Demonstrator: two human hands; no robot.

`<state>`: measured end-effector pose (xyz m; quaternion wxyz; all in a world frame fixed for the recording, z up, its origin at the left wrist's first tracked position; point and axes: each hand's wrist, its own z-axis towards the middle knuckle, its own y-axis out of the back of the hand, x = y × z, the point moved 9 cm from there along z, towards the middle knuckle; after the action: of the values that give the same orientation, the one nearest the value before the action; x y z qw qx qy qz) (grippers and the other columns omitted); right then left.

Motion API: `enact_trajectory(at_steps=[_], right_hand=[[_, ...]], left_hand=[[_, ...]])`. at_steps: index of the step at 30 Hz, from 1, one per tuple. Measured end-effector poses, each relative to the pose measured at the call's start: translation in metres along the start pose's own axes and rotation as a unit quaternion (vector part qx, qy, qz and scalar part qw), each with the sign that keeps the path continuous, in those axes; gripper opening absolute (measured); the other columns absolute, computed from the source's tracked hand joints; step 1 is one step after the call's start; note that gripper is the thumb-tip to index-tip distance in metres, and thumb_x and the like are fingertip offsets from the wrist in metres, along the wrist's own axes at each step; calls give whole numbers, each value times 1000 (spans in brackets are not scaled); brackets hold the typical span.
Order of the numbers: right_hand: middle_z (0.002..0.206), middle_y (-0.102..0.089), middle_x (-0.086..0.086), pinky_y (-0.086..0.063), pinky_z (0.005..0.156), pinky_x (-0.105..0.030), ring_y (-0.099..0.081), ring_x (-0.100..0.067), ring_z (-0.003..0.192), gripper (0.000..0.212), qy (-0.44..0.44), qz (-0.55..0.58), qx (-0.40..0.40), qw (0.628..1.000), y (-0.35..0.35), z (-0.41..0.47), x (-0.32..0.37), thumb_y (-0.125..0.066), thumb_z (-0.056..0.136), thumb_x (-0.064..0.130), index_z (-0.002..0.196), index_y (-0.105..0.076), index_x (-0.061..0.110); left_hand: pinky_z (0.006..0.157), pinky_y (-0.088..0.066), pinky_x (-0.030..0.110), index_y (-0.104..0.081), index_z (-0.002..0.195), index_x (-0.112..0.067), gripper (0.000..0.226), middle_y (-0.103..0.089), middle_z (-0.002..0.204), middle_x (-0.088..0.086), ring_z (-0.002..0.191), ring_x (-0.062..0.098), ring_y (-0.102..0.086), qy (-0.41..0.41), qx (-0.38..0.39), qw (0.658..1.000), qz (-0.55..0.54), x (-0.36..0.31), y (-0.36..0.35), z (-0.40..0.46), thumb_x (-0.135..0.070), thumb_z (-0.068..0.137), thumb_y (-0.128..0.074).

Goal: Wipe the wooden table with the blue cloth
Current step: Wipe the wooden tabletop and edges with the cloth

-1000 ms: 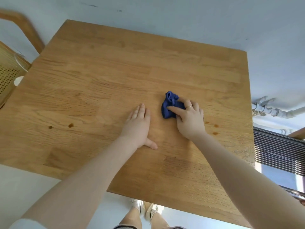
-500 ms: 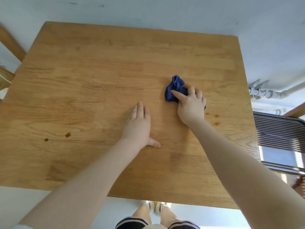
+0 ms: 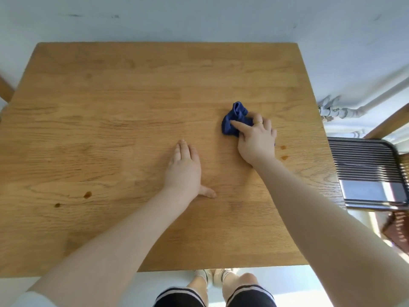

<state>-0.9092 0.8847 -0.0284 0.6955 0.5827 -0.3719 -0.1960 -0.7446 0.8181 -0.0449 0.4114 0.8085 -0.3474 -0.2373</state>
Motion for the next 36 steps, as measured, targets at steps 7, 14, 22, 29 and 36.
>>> enact_trajectory(at_steps=[7, 14, 22, 29, 36], right_hand=[[128, -49, -10, -36, 76, -42, -46, -37, 104, 39, 138, -26, 53, 989, -8, -47, 2, -41, 88, 21, 119, -59, 37], [146, -27, -6, -23, 102, -45, -26, -33, 124, 55, -37, -33, 38, 998, 5, 22, -31, -37, 88, 5, 130, -48, 39], [130, -48, -10, -33, 84, -46, -41, -36, 112, 50, 132, 10, 41, 990, 0, -28, -29, -42, 80, 7, 116, -62, 35], [145, -30, -5, -23, 101, -45, -27, -32, 126, 50, 97, -9, 52, 994, 8, 50, -47, -38, 91, 10, 128, -50, 41], [128, -52, -8, -34, 78, -43, -46, -39, 109, 47, 206, 33, 75, 975, 13, -19, -63, -40, 80, 13, 113, -64, 36]], left_hand=[[117, -9, 39, 11, 146, -1, 138, 17, 154, 21, 144, 31, 8, 3, 2, 1000, -5, 0, 0, 1, -65, 57, -73], [117, -4, 38, 11, 147, -3, 142, 16, 155, 17, 145, 30, 7, 11, 1, 1000, -10, 1, 3, 0, -67, 53, -74], [117, -1, 38, 14, 147, -7, 124, 19, 155, 11, 144, 25, 13, 34, 6, 999, -18, -19, 7, 4, -56, 70, -70], [115, -12, 35, 2, 150, -28, 98, 12, 156, -17, 145, 19, -2, -35, -34, 973, -226, -63, 25, 15, -50, 80, -63], [117, -9, 41, -7, 150, -22, 111, 9, 158, -10, 145, 16, 7, 8, -29, 988, -152, -95, 6, 17, -74, 66, -58]])
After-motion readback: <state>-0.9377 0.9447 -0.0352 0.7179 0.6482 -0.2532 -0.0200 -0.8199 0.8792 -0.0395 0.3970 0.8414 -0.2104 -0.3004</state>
